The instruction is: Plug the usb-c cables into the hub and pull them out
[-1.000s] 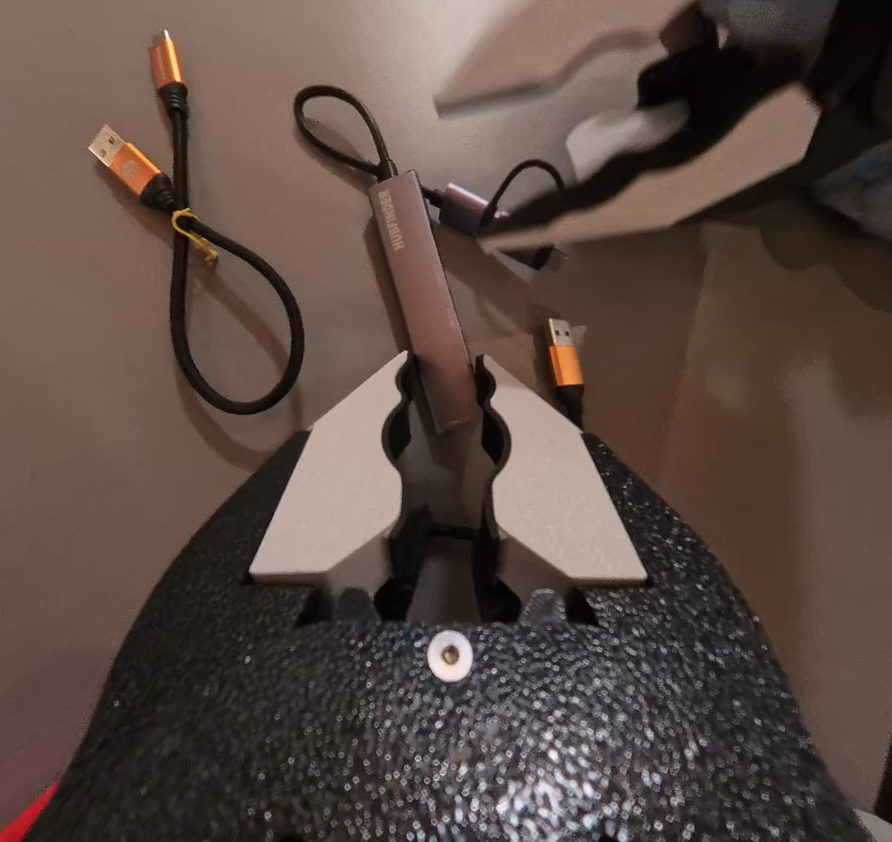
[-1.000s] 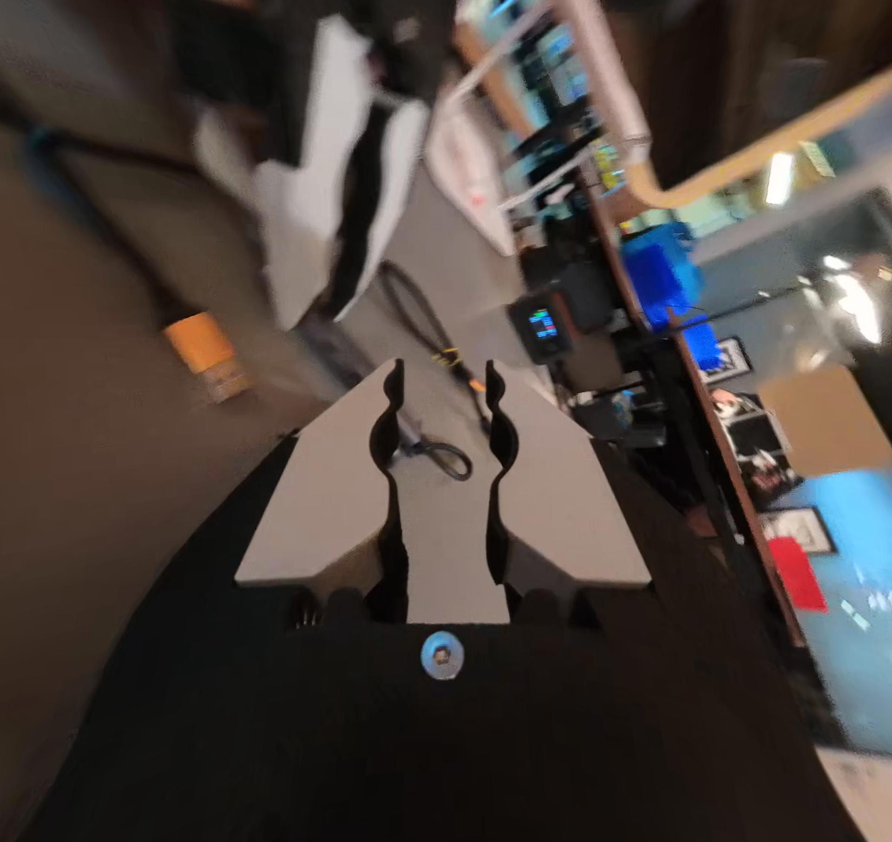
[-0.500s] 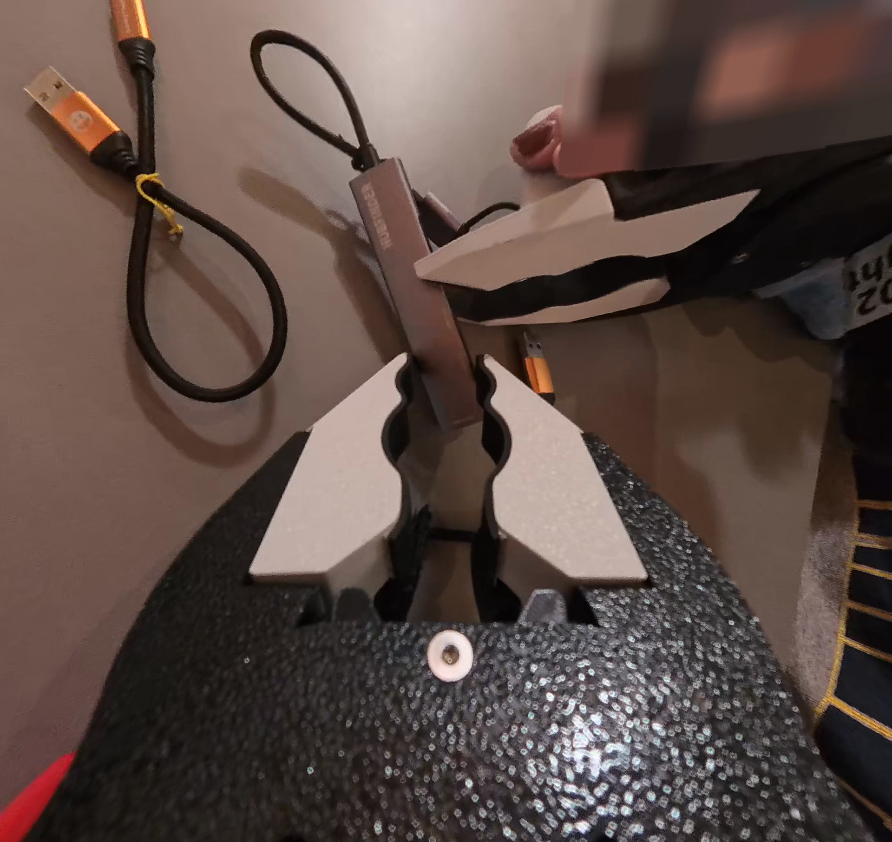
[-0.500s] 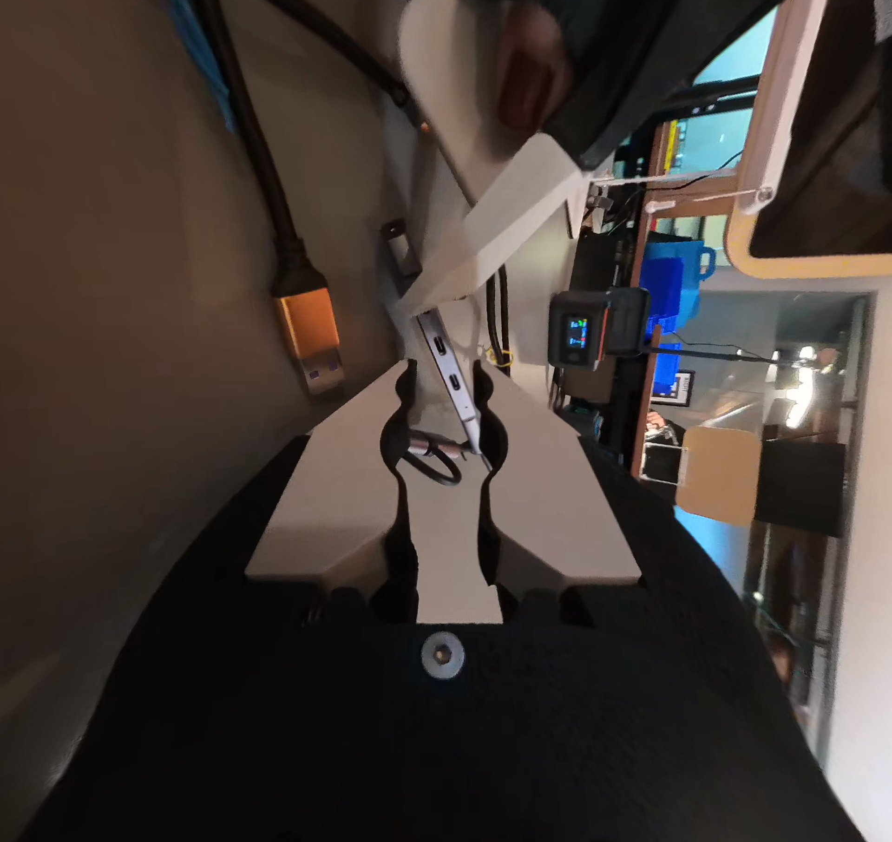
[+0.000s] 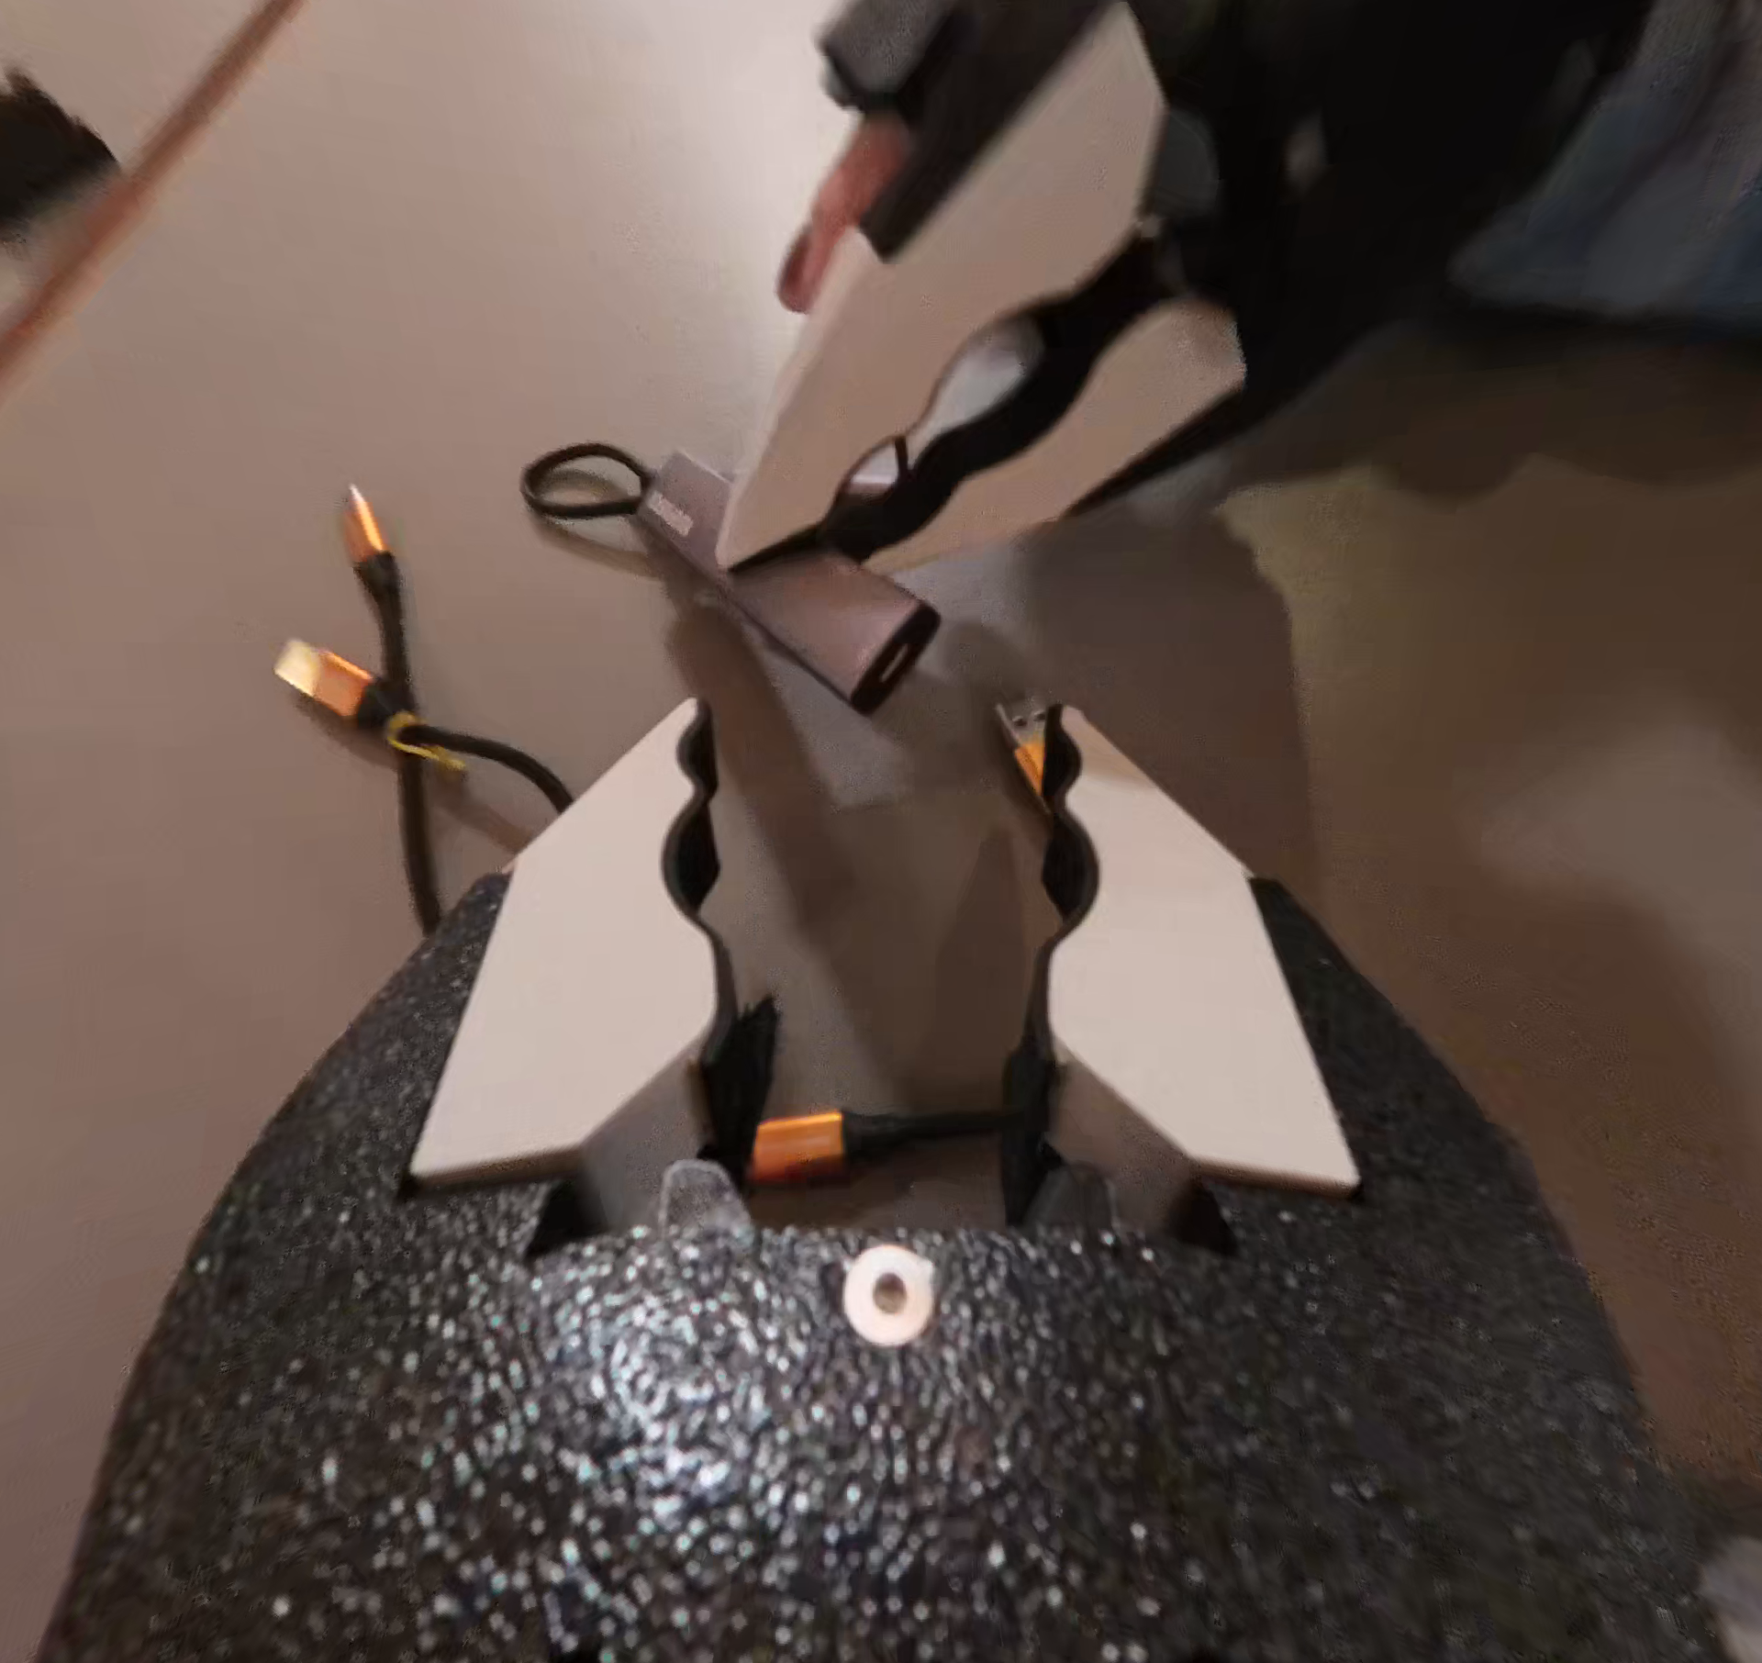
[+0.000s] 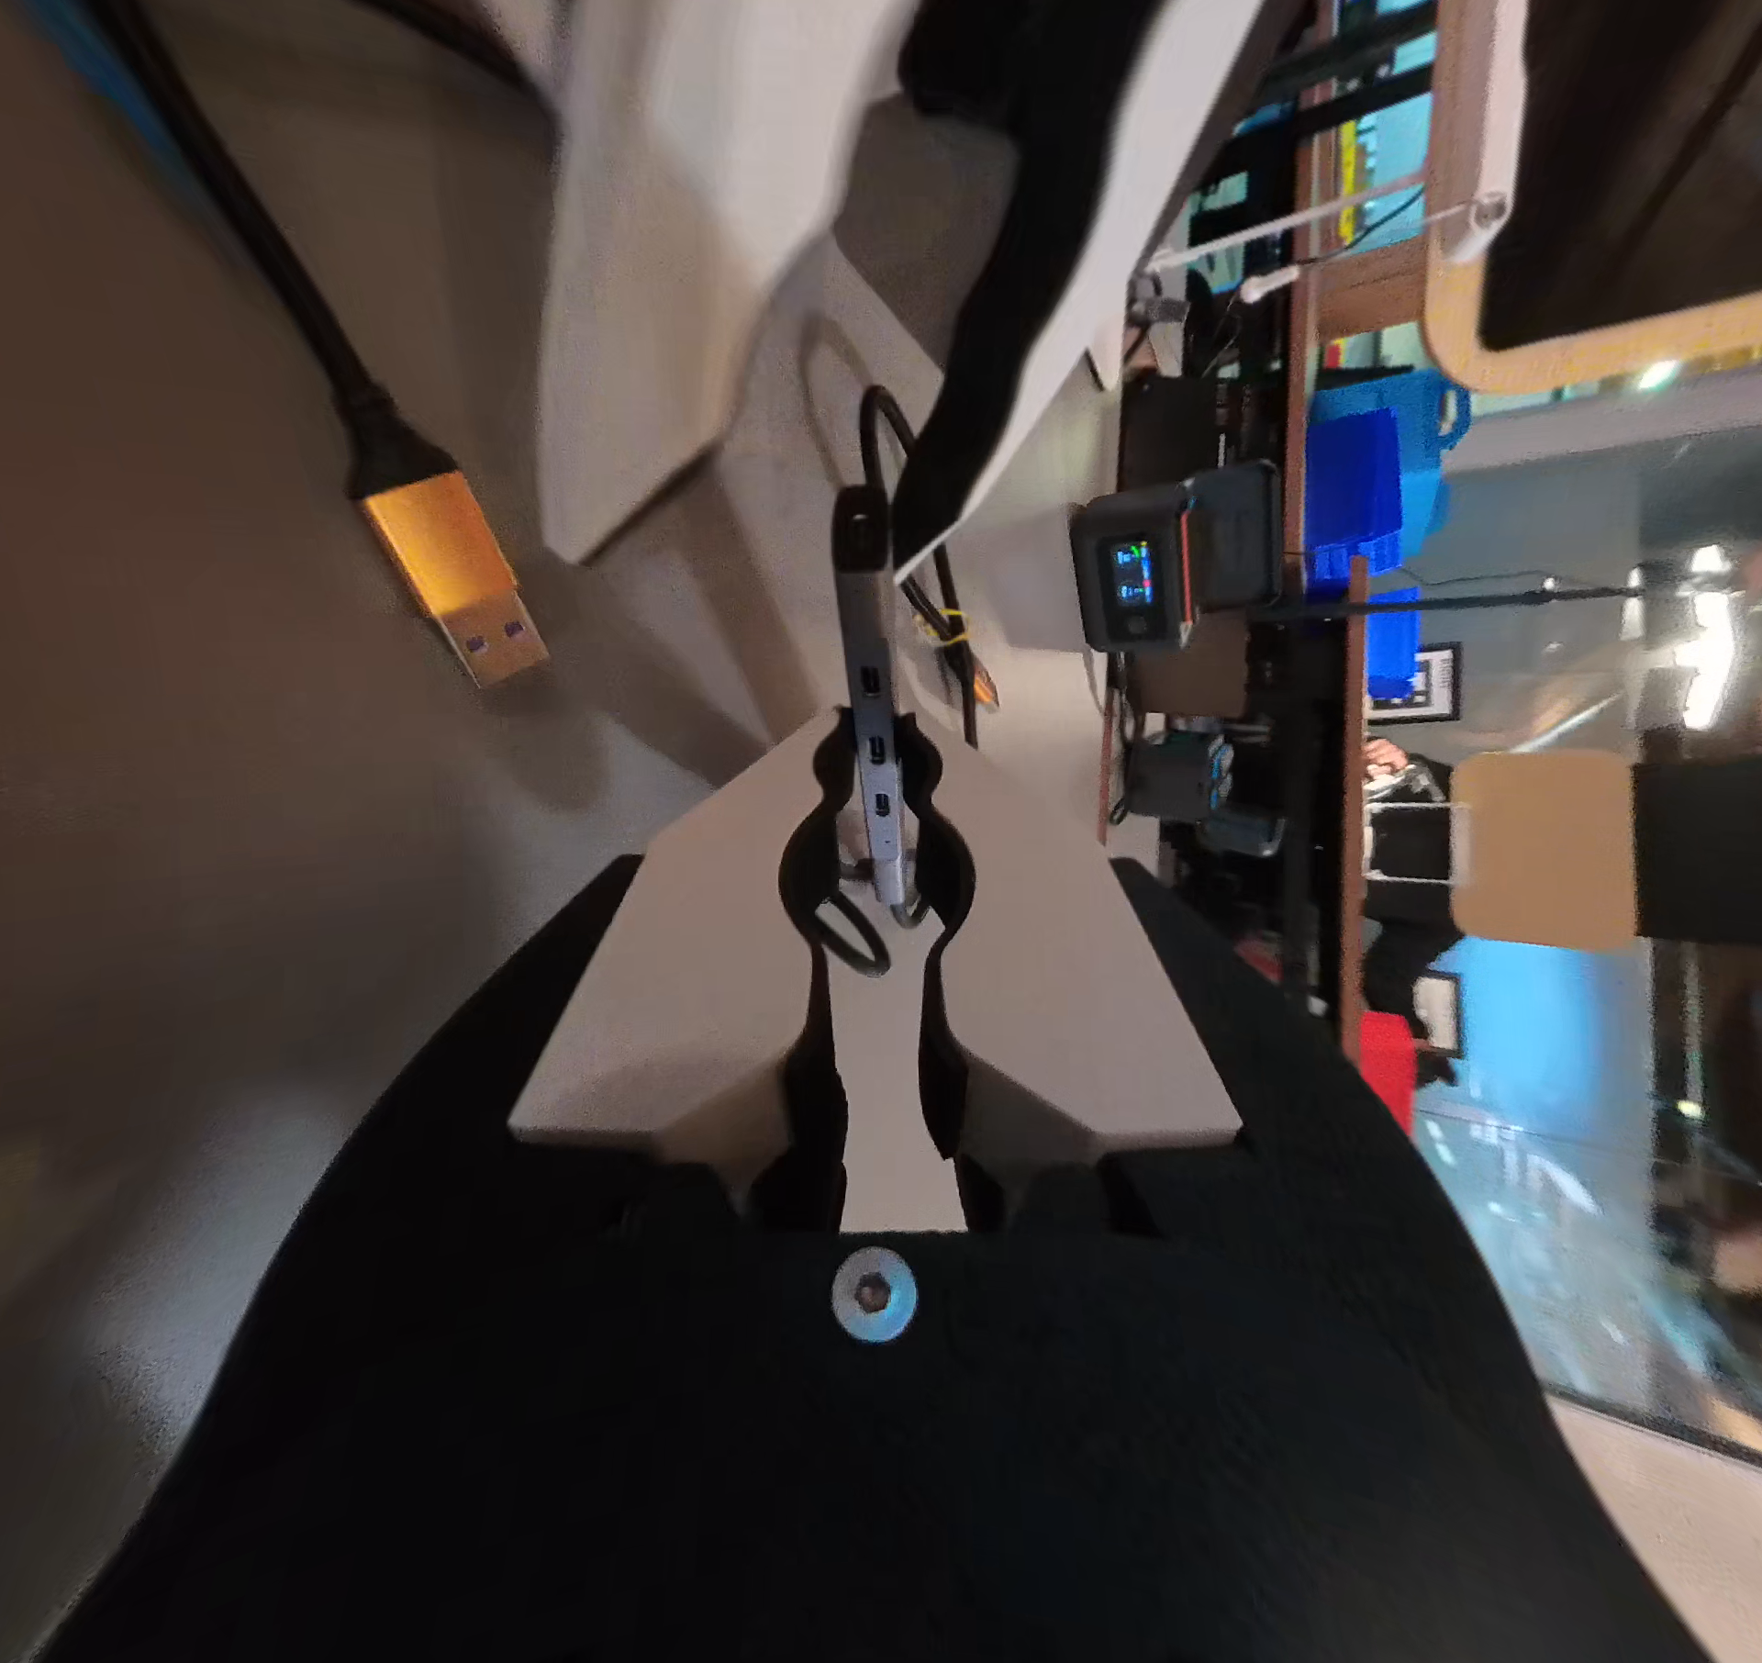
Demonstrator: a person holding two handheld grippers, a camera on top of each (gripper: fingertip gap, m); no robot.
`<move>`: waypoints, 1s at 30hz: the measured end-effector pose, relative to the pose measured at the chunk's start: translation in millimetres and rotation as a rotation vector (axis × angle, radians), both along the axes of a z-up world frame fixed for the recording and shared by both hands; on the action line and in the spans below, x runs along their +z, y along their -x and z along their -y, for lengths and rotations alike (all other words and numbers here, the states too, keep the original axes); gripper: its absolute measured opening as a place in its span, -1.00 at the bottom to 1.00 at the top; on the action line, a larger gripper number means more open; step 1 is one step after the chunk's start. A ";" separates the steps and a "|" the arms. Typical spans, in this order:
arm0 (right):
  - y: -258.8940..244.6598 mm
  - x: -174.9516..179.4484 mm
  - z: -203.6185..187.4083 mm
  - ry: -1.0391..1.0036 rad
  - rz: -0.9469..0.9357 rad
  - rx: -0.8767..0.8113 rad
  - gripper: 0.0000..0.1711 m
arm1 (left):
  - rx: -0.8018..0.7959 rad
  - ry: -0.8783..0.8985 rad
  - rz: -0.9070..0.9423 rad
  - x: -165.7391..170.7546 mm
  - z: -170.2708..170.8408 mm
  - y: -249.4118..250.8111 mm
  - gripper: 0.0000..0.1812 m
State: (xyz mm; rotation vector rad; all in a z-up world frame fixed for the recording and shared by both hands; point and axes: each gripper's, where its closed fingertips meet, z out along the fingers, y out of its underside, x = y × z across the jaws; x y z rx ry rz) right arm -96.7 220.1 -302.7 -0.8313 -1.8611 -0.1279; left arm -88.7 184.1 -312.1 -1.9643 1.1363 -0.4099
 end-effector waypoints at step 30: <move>-25.0 -13.1 -8.2 0.098 0.068 -0.025 -0.91 | -0.102 -0.604 -0.410 14.7 -10.8 -23.4 -0.92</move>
